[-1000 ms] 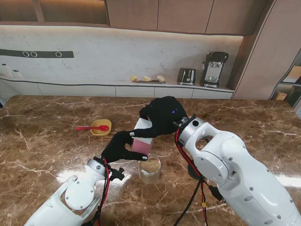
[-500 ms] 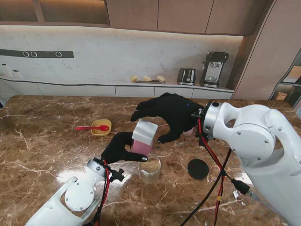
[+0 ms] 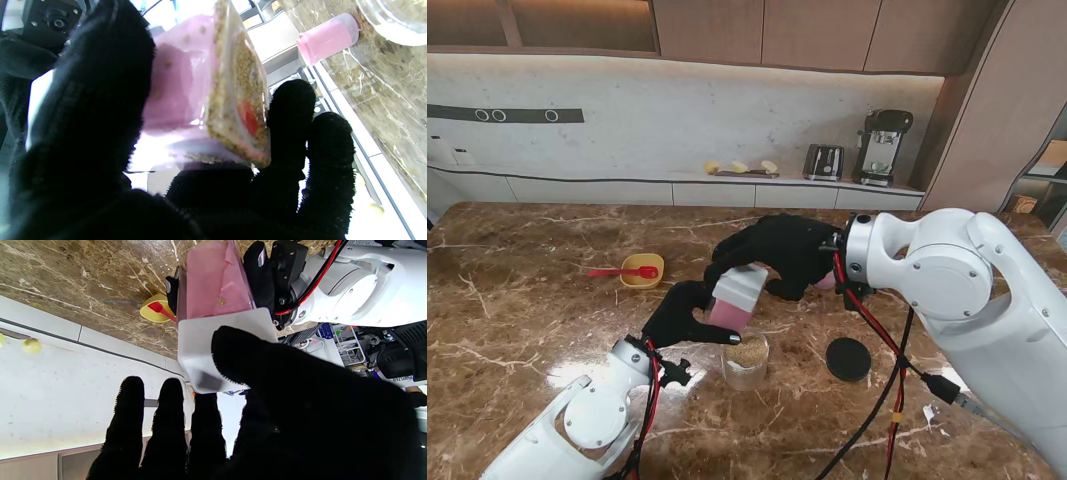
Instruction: Measure grain into the airtight container
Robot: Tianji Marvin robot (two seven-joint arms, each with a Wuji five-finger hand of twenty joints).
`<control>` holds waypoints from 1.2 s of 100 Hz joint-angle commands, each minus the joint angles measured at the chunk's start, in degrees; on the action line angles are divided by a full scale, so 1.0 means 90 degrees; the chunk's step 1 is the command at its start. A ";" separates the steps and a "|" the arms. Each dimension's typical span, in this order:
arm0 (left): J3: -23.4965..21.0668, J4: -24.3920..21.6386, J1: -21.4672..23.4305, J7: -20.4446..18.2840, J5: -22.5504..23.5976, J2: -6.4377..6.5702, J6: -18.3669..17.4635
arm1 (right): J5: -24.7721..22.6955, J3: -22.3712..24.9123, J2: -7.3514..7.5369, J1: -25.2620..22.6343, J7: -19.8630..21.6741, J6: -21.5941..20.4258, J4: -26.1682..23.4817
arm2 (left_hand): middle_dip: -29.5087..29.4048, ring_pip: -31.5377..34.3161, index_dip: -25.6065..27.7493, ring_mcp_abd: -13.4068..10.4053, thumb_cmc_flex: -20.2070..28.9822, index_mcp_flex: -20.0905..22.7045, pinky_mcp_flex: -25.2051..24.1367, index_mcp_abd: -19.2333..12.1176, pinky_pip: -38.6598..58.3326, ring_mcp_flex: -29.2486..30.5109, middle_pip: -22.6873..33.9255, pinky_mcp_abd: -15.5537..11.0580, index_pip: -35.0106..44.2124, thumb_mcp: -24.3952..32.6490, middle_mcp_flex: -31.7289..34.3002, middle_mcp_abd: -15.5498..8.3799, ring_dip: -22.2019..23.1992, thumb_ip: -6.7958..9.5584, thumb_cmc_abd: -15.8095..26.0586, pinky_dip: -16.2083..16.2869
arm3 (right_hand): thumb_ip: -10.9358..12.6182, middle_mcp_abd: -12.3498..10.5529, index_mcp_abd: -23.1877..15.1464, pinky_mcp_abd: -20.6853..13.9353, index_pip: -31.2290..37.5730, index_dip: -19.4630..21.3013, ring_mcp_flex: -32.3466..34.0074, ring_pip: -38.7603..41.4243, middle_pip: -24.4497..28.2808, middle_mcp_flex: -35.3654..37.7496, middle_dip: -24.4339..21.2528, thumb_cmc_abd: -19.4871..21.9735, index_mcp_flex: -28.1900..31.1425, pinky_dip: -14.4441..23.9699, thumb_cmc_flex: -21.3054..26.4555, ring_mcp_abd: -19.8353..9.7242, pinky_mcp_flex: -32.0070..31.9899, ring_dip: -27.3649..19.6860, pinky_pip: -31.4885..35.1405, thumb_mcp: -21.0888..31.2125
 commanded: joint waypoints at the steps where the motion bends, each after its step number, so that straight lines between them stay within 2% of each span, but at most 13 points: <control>1: 0.0001 -0.0017 0.0008 0.0012 -0.0008 -0.0003 0.0005 | -0.0089 -0.0044 -0.0038 -0.0039 -0.0050 -0.0002 0.0059 | 0.0359 0.0141 -0.0006 -0.0383 0.1374 0.0936 -0.0005 -0.2650 0.0128 0.0118 0.1088 -0.0139 0.4467 0.3445 0.0873 -0.1340 0.0066 -0.0102 0.2677 0.0082 | -0.0290 -0.0215 -0.0122 -0.0006 0.0429 0.0225 0.0200 0.0088 0.0172 0.0254 0.0221 -0.0191 0.0365 0.0268 -0.0346 -0.0199 0.0125 0.0139 0.0220 -0.0050; 24: 0.0018 0.0000 -0.0006 0.0019 -0.0029 -0.0009 -0.0020 | -0.0495 -0.0139 -0.0132 -0.0106 -0.0513 -0.0075 0.0112 | 0.0359 0.0139 -0.0008 -0.0385 0.1373 0.0940 -0.0008 -0.2649 0.0125 0.0119 0.1090 -0.0126 0.4461 0.3449 0.0877 -0.1333 0.0064 -0.0099 0.2674 0.0081 | -0.0477 -0.0427 0.0126 0.0032 0.0849 0.0473 0.0865 0.0626 0.0697 0.1557 0.0889 -0.0460 0.1100 0.0527 -0.1064 -0.0326 0.0569 0.0490 0.0779 -0.0976; 37: 0.0018 -0.0001 -0.0002 0.0029 -0.0028 -0.0011 -0.0029 | -0.0672 -0.0199 -0.0196 -0.0164 -0.0802 -0.0056 0.0143 | 0.0357 0.0138 -0.0009 -0.0384 0.1378 0.0932 -0.0009 -0.2645 0.0123 0.0120 0.1084 -0.0131 0.4458 0.3446 0.0869 -0.1338 0.0062 -0.0100 0.2685 0.0080 | -0.0548 -0.0411 0.0376 0.0040 0.1140 0.0538 0.1324 0.0932 0.0782 0.2123 0.1119 -0.0416 0.1599 0.0712 -0.1547 -0.0307 0.0890 0.0730 0.1223 -0.1313; 48: 0.0018 -0.0008 0.0005 0.0039 -0.0030 -0.0014 -0.0032 | -0.1023 -0.0258 -0.0285 -0.0246 -0.1263 -0.0103 0.0185 | 0.0358 0.0137 -0.0009 -0.0386 0.1380 0.0928 -0.0009 -0.2647 0.0122 0.0118 0.1081 -0.0130 0.4454 0.3442 0.0863 -0.1333 0.0062 -0.0101 0.2682 0.0080 | -0.0578 -0.0462 0.0521 0.0068 0.1416 0.0558 0.1962 0.1403 0.1082 0.2875 0.1357 -0.0459 0.2104 0.0936 -0.1767 -0.0292 0.1410 0.1058 0.1881 -0.1326; 57: 0.0013 -0.0012 0.0008 0.0049 -0.0028 -0.0016 -0.0045 | -0.1406 -0.0314 -0.0379 -0.0365 -0.1735 -0.0063 0.0204 | 0.0361 0.0132 -0.0008 -0.0383 0.1383 0.0924 -0.0009 -0.2650 0.0122 0.0106 0.1085 -0.0130 0.4454 0.3440 0.0868 -0.1338 0.0062 -0.0101 0.2688 0.0079 | -0.0598 -0.0450 0.0647 0.0107 0.1751 0.0555 0.2634 0.1933 0.1424 0.3573 0.1612 -0.0351 0.2555 0.1065 -0.2187 -0.0243 0.1940 0.1422 0.2719 -0.1389; 61: 0.0010 -0.0013 0.0011 0.0054 -0.0023 -0.0016 -0.0051 | -0.1568 -0.0345 -0.0417 -0.0425 -0.1915 0.0011 0.0199 | 0.0360 0.0134 -0.0008 -0.0381 0.1378 0.0919 -0.0010 -0.2640 0.0122 0.0110 0.1084 -0.0131 0.4453 0.3438 0.0868 -0.1342 0.0063 -0.0101 0.2691 0.0079 | -0.0588 -0.0406 0.0699 0.0124 0.1880 0.0524 0.2898 0.2187 0.1561 0.3838 0.1698 -0.0169 0.2734 0.1062 -0.2414 -0.0192 0.2152 0.1568 0.3131 -0.1513; 70: 0.0002 -0.0014 0.0016 0.0056 -0.0019 -0.0015 -0.0067 | -0.1863 -0.0403 -0.0472 -0.0535 -0.2184 0.0152 0.0172 | 0.0358 0.0135 -0.0006 -0.0383 0.1377 0.0920 -0.0014 -0.2646 0.0118 0.0108 0.1083 -0.0131 0.4457 0.3438 0.0865 -0.1342 0.0064 -0.0099 0.2689 0.0078 | -0.0507 -0.0342 0.0759 0.0147 0.2071 0.0408 0.3315 0.2611 0.1715 0.4244 0.1747 0.0044 0.3050 0.0929 -0.2641 -0.0097 0.2459 0.1734 0.3895 -0.1799; 82: -0.0003 -0.0009 0.0029 0.0071 -0.0021 -0.0019 -0.0071 | -0.2550 -0.0482 -0.0541 -0.0685 -0.2647 0.0244 0.0149 | 0.0357 0.0131 -0.0006 -0.0400 0.1380 0.0917 -0.0016 -0.2646 0.0116 0.0098 0.1080 -0.0138 0.4456 0.3435 0.0856 -0.1349 0.0063 -0.0099 0.2697 0.0077 | -0.0372 -0.0278 0.0822 0.0166 0.2223 0.0197 0.3936 0.3087 0.1869 0.4891 0.1675 0.0397 0.3401 0.0706 -0.2765 -0.0007 0.2961 0.1778 0.4722 -0.2192; 90: -0.0002 -0.0011 0.0037 0.0078 -0.0021 -0.0020 -0.0068 | -0.2899 -0.0545 -0.0566 -0.0772 -0.2819 0.0360 0.0114 | 0.0360 0.0132 -0.0006 -0.0392 0.1381 0.0910 -0.0016 -0.2649 0.0116 0.0103 0.1086 -0.0138 0.4456 0.3429 0.0865 -0.1344 0.0063 -0.0101 0.2688 0.0077 | -0.0196 -0.0220 0.0877 0.0173 0.2331 0.0014 0.4277 0.3316 0.1948 0.5278 0.1614 0.0839 0.3682 0.0532 -0.2816 0.0045 0.3253 0.1736 0.5143 -0.2717; 97: -0.0002 -0.0016 0.0042 0.0086 -0.0020 -0.0022 -0.0069 | -0.3197 -0.0618 -0.0610 -0.0850 -0.3172 0.0470 0.0124 | 0.0359 0.0132 -0.0004 -0.0390 0.1378 0.0920 -0.0016 -0.2650 0.0116 0.0103 0.1085 -0.0137 0.4462 0.3429 0.0861 -0.1354 0.0063 -0.0101 0.2690 0.0078 | 0.0076 -0.0138 0.0907 0.0229 0.2657 -0.0135 0.4699 0.3570 0.2070 0.5764 0.1544 0.1180 0.4118 0.0374 -0.2910 0.0117 0.3612 0.1677 0.5559 -0.3279; 109: 0.0000 -0.0019 0.0042 0.0099 -0.0024 -0.0027 -0.0073 | -0.3662 -0.0745 -0.0674 -0.0912 -0.3726 0.0636 0.0161 | 0.0360 0.0134 -0.0004 -0.0397 0.1379 0.0918 -0.0005 -0.2655 0.0122 0.0109 0.1088 -0.0147 0.4463 0.3436 0.0862 -0.1354 0.0063 -0.0099 0.2691 0.0079 | 0.0272 -0.0076 0.0881 0.0285 0.3122 -0.0301 0.5316 0.3883 0.2273 0.6427 0.1487 0.1036 0.4728 0.0207 -0.3155 0.0195 0.4155 0.1618 0.6086 -0.3156; 120: 0.0004 -0.0019 0.0038 0.0109 -0.0029 -0.0030 -0.0084 | -0.3804 -0.0844 -0.0690 -0.0915 -0.3810 0.0806 0.0140 | 0.0360 0.0131 -0.0004 -0.0392 0.1381 0.0917 -0.0017 -0.2642 0.0116 0.0108 0.1087 -0.0138 0.4463 0.3435 0.0860 -0.1343 0.0062 -0.0100 0.2689 0.0077 | 0.0298 -0.0043 0.0890 0.0325 0.3240 -0.0349 0.5491 0.3932 0.2346 0.6576 0.1489 0.1004 0.4914 0.0155 -0.3058 0.0218 0.4279 0.1596 0.6194 -0.3078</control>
